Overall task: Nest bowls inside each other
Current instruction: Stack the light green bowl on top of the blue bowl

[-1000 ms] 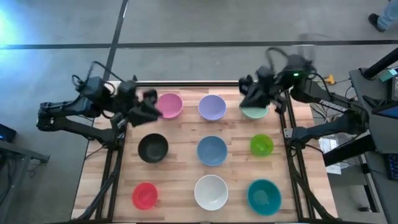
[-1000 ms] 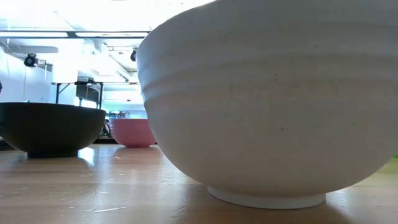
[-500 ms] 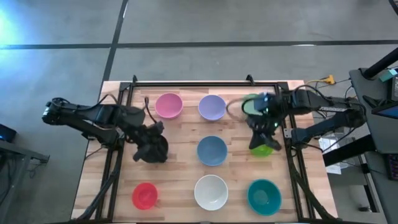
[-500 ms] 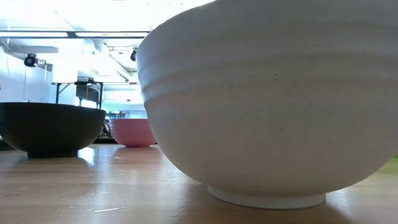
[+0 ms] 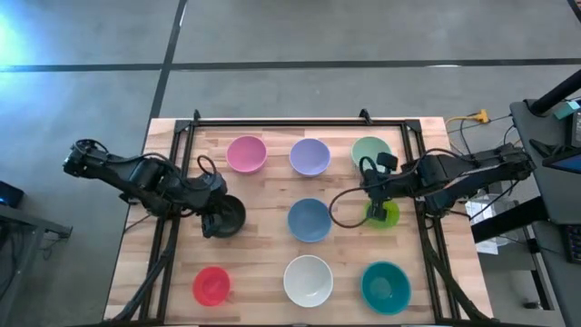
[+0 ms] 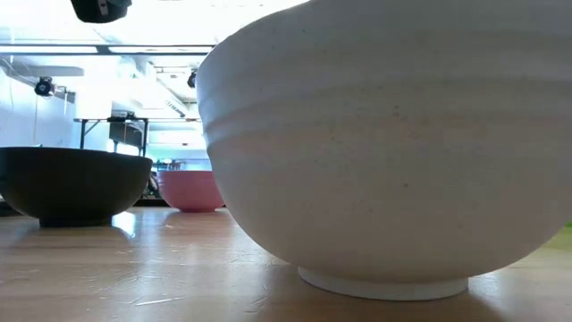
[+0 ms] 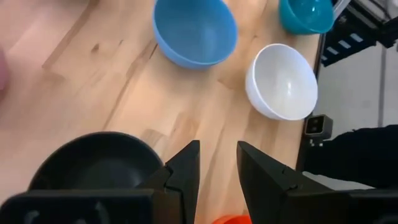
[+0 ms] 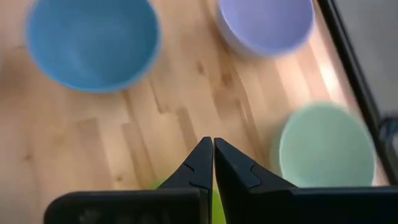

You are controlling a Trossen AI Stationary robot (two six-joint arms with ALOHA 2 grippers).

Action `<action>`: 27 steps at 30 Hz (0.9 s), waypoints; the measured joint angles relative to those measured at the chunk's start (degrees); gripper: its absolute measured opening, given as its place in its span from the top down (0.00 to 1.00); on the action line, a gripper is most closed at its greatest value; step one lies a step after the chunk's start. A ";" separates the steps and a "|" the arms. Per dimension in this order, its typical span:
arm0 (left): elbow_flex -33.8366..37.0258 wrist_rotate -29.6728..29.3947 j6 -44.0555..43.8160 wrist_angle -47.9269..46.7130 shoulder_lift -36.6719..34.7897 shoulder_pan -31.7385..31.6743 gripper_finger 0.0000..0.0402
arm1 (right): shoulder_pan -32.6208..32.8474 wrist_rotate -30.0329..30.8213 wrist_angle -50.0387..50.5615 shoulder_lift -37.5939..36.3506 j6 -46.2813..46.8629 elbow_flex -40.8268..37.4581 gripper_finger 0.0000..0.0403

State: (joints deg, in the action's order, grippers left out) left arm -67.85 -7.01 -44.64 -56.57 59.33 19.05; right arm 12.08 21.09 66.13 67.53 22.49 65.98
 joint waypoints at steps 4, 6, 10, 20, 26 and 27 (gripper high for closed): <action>0.57 -0.07 0.51 0.01 0.11 0.04 0.78 | -2.61 -0.16 -1.44 -2.48 5.81 -7.76 0.98; 0.72 -0.07 1.17 -0.19 0.11 0.02 0.78 | -4.75 -2.30 -4.20 -4.39 7.32 -11.32 0.97; 0.52 0.51 1.99 -0.14 0.08 0.02 0.78 | -11.65 -11.25 -11.67 -7.82 8.19 -16.36 0.90; 0.61 0.66 2.01 -0.01 -1.23 0.02 0.78 | -28.78 -15.48 -15.60 -9.25 4.20 -17.49 0.65; 0.61 0.76 1.85 0.07 -1.31 0.20 0.78 | -34.26 -15.53 -15.30 -2.63 -3.74 -15.60 0.63; 0.61 1.01 1.57 0.22 -1.31 0.29 0.78 | -34.72 -15.57 -14.91 -1.18 -5.07 -15.18 0.64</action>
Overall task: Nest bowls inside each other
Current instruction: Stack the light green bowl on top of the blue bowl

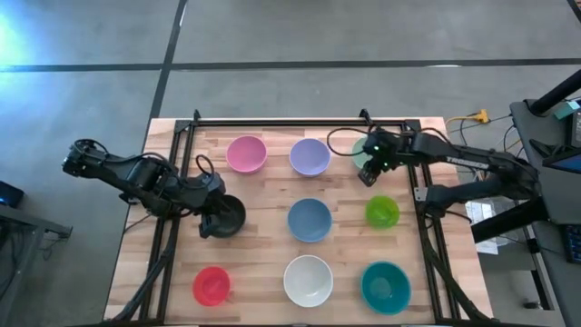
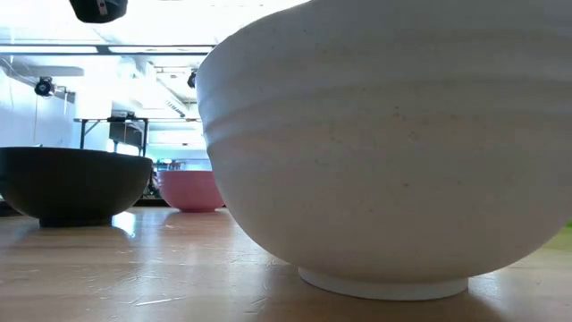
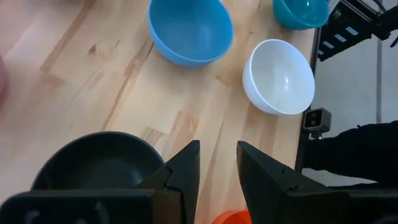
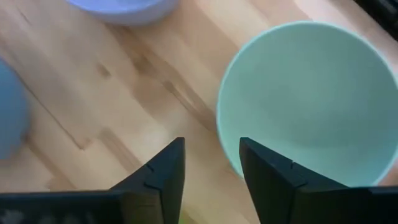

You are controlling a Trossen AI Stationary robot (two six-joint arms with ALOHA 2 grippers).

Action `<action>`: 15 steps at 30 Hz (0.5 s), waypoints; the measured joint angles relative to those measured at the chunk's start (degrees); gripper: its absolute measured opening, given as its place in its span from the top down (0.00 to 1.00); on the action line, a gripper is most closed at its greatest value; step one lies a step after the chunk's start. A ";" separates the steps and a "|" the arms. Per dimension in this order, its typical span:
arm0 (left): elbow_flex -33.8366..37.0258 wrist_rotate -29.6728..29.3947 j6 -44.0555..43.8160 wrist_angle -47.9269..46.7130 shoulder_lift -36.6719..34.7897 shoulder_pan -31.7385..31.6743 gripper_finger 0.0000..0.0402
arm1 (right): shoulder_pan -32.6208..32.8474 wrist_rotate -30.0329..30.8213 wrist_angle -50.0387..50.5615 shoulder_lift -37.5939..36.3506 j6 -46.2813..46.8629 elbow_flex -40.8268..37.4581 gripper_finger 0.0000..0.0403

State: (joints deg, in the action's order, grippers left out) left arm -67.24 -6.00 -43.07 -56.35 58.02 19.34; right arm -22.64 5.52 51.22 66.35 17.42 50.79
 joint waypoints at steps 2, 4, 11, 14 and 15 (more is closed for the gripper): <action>0.00 0.79 -0.09 0.29 0.00 0.09 0.78 | -0.48 -0.16 0.89 3.22 -2.30 1.22 0.64; 0.00 1.02 -0.11 0.29 0.00 0.42 0.78 | -0.86 -0.42 1.59 6.38 -4.46 2.50 0.65; 0.07 1.35 -1.60 0.34 0.00 1.05 0.78 | -1.04 -1.22 2.63 16.55 -10.05 6.60 0.65; 0.07 1.45 -1.70 0.36 0.00 1.12 0.78 | -1.34 -1.03 2.67 19.97 -10.61 7.66 0.64; 0.07 1.48 -2.03 0.36 0.00 1.23 0.78 | -1.46 -0.99 2.72 20.95 -10.61 7.89 0.64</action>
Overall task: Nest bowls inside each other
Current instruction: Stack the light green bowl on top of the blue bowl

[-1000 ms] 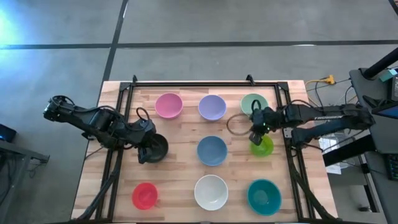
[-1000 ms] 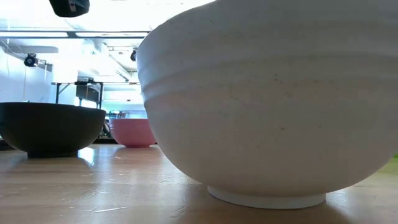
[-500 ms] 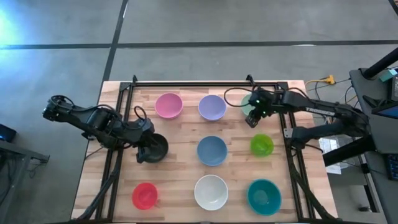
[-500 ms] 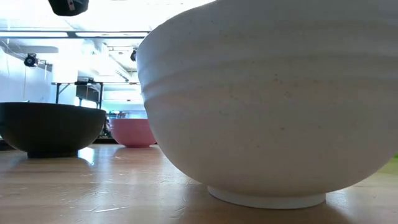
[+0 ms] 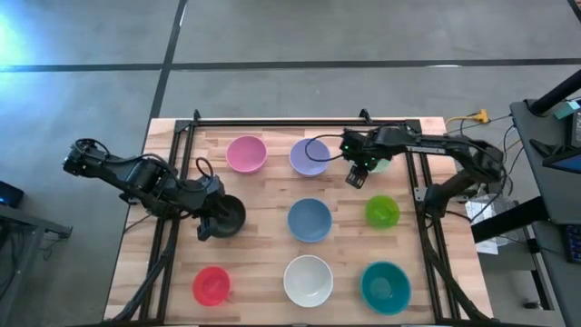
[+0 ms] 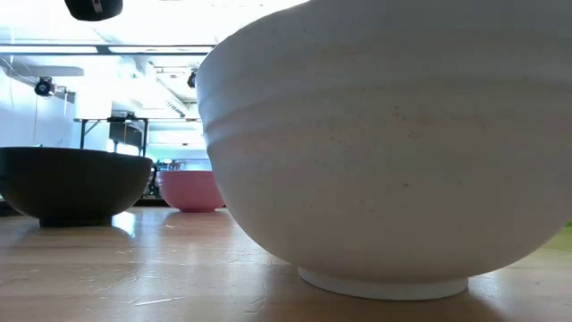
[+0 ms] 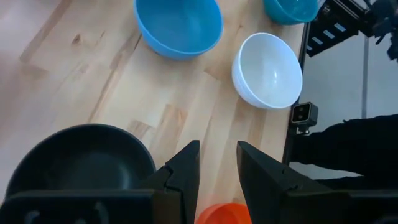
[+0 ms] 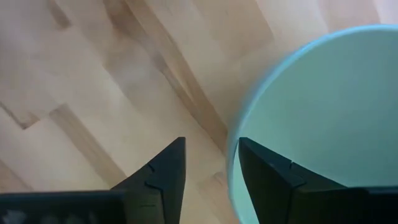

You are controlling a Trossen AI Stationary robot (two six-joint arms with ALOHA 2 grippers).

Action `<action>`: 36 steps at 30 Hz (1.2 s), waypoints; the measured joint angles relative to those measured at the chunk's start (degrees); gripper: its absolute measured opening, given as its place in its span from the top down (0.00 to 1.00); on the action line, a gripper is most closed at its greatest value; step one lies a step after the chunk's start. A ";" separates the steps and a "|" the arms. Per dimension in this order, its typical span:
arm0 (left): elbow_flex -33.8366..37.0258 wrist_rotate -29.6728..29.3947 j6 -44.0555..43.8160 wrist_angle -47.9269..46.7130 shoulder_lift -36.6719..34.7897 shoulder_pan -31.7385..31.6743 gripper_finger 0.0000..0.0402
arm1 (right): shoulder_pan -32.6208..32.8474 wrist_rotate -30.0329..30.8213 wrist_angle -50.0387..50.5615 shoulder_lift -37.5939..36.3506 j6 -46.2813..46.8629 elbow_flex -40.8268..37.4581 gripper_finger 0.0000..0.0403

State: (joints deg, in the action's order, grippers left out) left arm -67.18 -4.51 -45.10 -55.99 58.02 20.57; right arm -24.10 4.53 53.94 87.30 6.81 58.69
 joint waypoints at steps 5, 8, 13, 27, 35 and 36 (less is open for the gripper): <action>0.04 0.37 -1.14 -0.02 0.02 0.28 0.78 | -0.96 0.00 0.10 3.52 0.00 0.47 0.66; 0.04 0.37 -1.14 -0.02 0.01 0.56 0.78 | -1.47 0.00 0.07 4.68 0.00 0.95 0.67; 0.04 0.35 -1.12 -0.02 0.01 0.56 0.78 | -2.20 0.02 -0.14 5.51 -0.02 1.74 0.69; 0.04 0.28 -1.07 -0.04 0.02 0.56 0.78 | -2.97 -0.04 -0.16 6.67 -0.39 1.63 0.86; 0.07 0.01 -1.12 -0.01 0.02 0.56 0.78 | -2.96 -0.39 0.91 5.50 -0.33 1.67 0.97; 0.07 0.00 -1.12 -0.02 0.02 0.56 0.78 | -2.95 -0.45 1.50 5.18 -0.26 1.75 0.97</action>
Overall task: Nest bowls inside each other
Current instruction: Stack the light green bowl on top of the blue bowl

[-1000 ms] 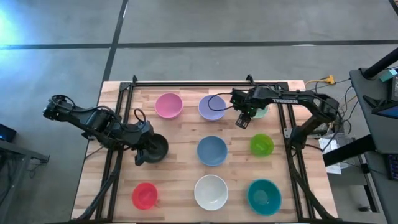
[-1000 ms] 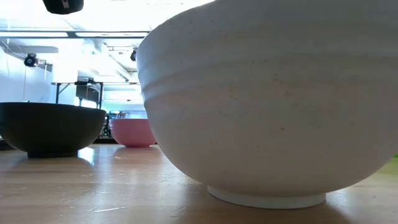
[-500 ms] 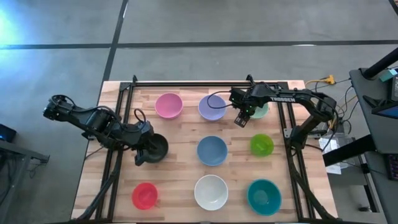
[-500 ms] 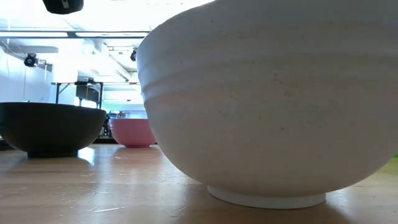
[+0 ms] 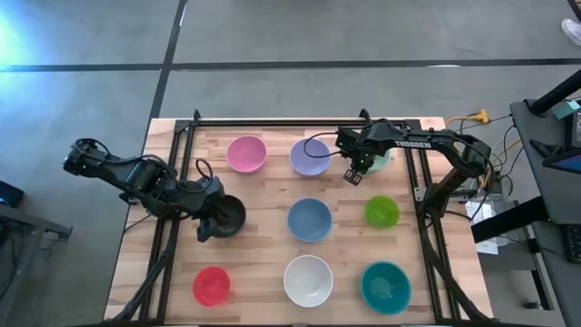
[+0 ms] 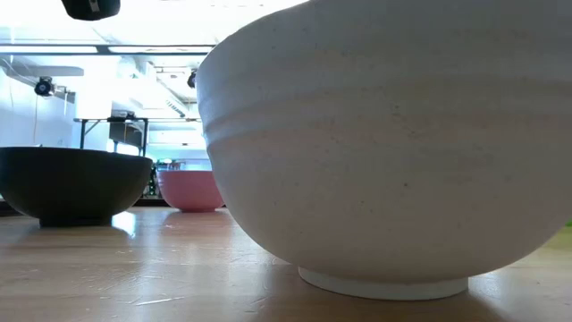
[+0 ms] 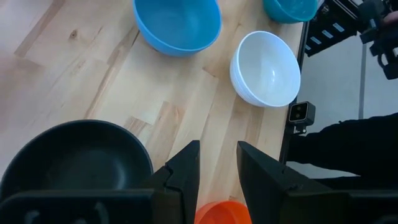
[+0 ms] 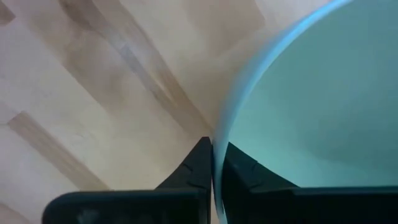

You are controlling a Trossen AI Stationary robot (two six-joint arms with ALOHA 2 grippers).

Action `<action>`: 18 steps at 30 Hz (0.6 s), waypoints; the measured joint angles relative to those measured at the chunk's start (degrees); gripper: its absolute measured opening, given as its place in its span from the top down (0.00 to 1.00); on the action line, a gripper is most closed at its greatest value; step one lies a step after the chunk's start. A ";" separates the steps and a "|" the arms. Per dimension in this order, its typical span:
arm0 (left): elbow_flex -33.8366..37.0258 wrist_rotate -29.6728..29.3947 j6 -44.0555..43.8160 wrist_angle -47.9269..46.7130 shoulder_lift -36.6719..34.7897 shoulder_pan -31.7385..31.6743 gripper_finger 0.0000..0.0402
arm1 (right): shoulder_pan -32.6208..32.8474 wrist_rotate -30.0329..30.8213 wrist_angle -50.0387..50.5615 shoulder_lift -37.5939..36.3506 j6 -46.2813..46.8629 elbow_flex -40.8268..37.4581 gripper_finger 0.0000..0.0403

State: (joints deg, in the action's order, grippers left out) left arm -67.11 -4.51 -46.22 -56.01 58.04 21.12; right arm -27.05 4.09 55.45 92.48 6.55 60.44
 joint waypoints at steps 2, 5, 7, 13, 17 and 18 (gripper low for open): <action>0.00 0.00 0.00 0.01 0.00 0.00 0.78 | 0.00 -0.35 0.79 -1.09 0.35 0.25 0.97; 0.00 -0.31 0.01 0.02 0.00 0.02 0.78 | 0.00 -0.44 2.84 -3.30 1.01 1.08 0.98; 0.00 -0.39 0.02 0.01 0.00 0.00 0.78 | 0.00 -1.64 3.99 -5.24 1.37 1.62 0.98; 0.00 -3.34 0.07 0.02 0.00 0.01 0.78 | 0.24 -9.98 3.83 -14.51 3.97 2.46 0.98; 0.02 -8.06 0.06 0.04 0.00 0.00 0.78 | 0.67 -12.97 1.93 -22.72 4.71 2.38 0.98; 0.02 -9.24 0.05 0.07 0.04 0.00 0.78 | 0.76 -13.65 0.80 -24.96 5.63 2.11 0.98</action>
State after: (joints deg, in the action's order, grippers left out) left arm -67.09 -13.76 -46.17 -55.94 58.08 21.12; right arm -26.28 -9.56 56.24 67.53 12.18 62.55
